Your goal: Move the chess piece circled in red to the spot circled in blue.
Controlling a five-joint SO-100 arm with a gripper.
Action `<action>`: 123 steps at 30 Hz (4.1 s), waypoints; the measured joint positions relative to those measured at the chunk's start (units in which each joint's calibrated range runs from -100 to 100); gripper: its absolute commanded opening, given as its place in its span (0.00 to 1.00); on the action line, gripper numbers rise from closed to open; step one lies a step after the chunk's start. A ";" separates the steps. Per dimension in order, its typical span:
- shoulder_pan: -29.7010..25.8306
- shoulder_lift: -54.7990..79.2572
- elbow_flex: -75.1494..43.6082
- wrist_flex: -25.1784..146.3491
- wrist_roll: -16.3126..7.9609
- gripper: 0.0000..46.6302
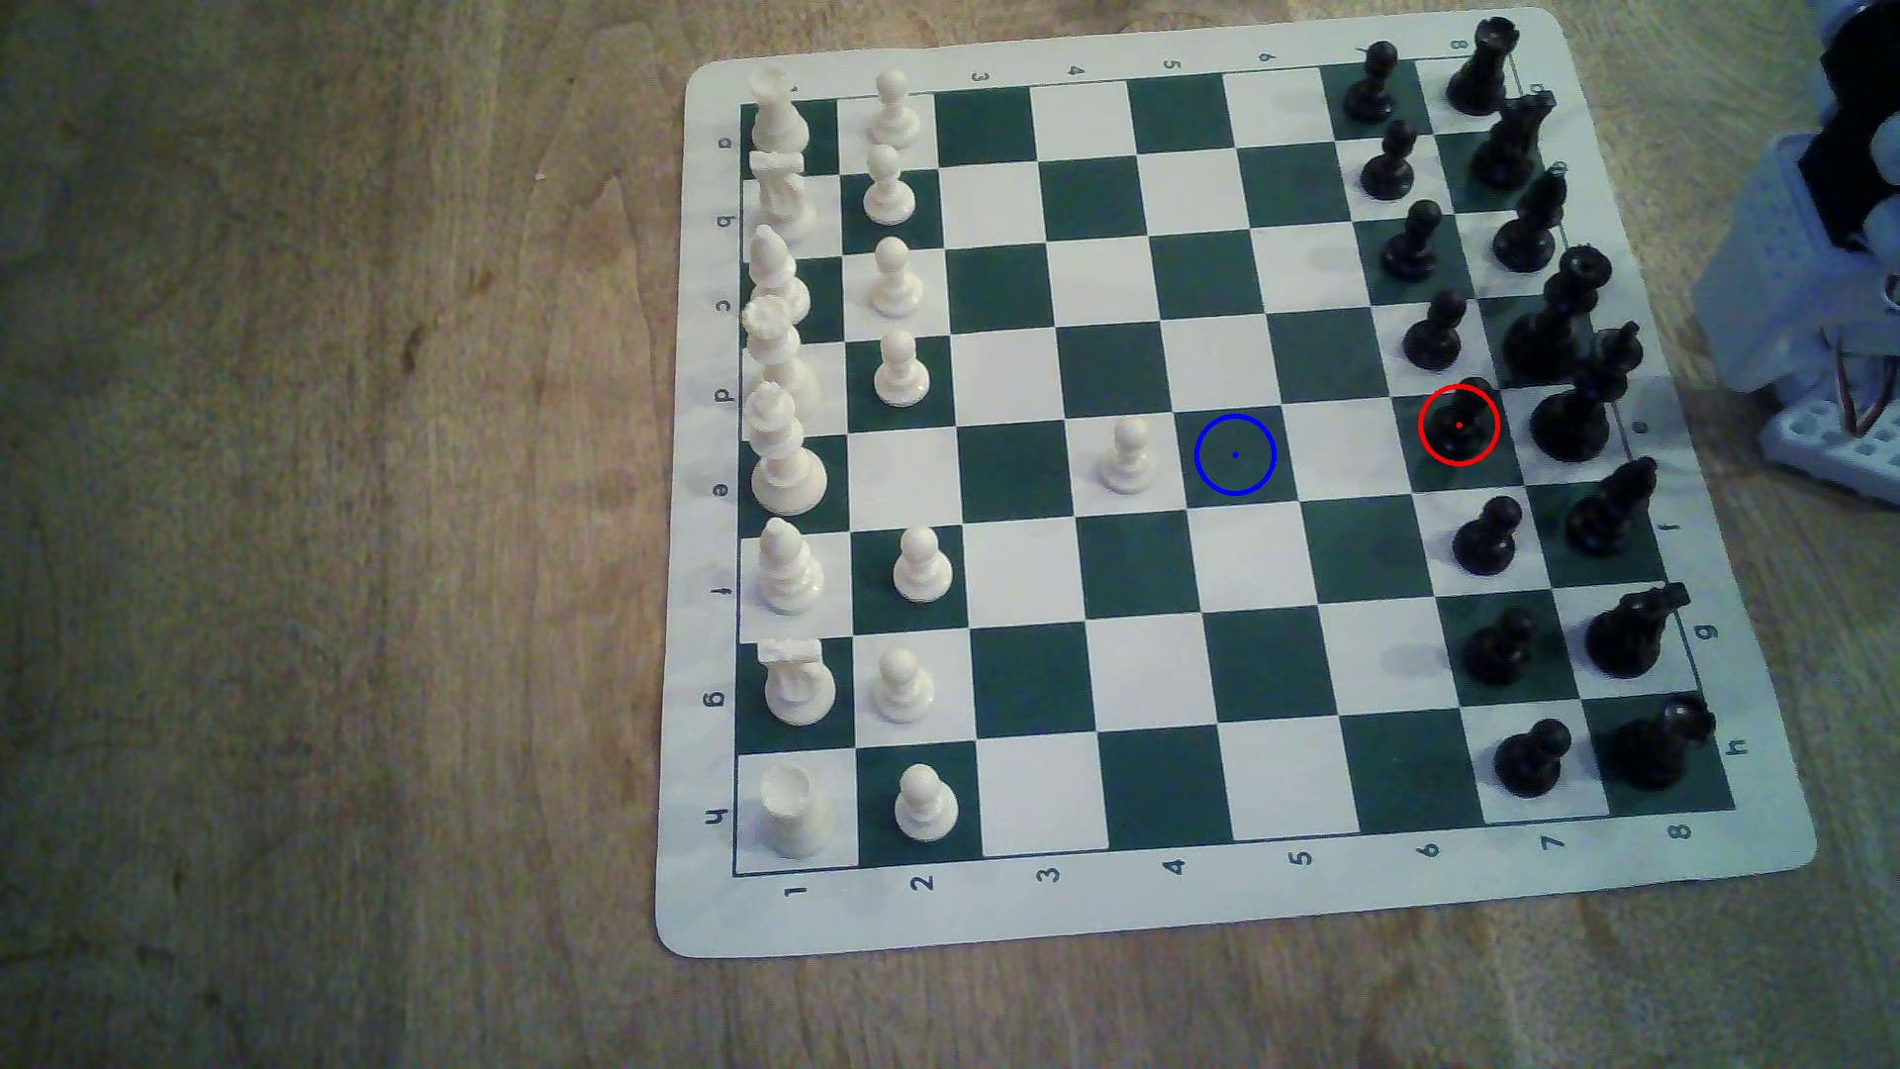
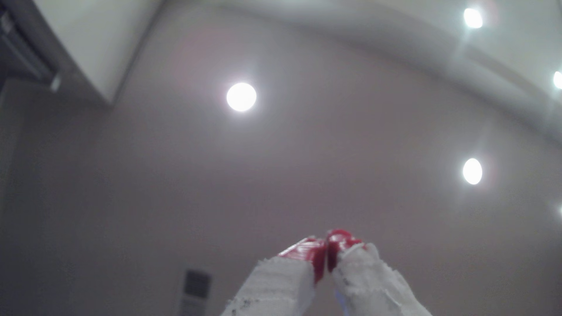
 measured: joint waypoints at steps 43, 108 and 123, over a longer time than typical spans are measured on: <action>12.61 20.36 -45.19 157.77 -6.84 0.74; -5.09 54.96 -33.17 162.07 -13.48 0.21; -6.27 56.47 -32.26 161.67 -13.48 0.09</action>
